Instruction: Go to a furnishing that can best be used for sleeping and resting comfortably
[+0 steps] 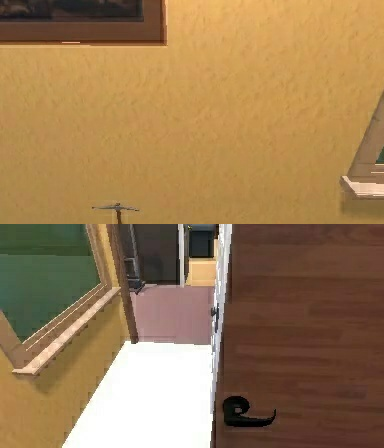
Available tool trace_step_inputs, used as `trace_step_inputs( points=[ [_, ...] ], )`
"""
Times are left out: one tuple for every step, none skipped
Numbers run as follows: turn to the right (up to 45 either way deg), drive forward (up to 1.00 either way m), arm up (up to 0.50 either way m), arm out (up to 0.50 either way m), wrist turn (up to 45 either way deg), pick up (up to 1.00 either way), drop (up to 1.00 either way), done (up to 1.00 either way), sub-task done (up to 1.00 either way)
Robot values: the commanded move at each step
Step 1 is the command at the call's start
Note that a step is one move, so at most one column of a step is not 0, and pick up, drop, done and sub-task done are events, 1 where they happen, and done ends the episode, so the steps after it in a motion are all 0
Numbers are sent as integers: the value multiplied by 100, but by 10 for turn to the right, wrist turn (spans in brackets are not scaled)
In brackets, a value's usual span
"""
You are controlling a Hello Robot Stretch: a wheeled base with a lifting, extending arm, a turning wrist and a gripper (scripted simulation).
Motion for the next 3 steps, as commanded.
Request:
trace_step_inputs(
  points=[
    [450, 0, 0, 0, 0, 0, 0, 0, 0],
    [0, 25, 0, 0, 0, 0, 0, 0, 0],
    [360, 0, 0, 0, 0, 0, 0, 0, 0]
  ],
)
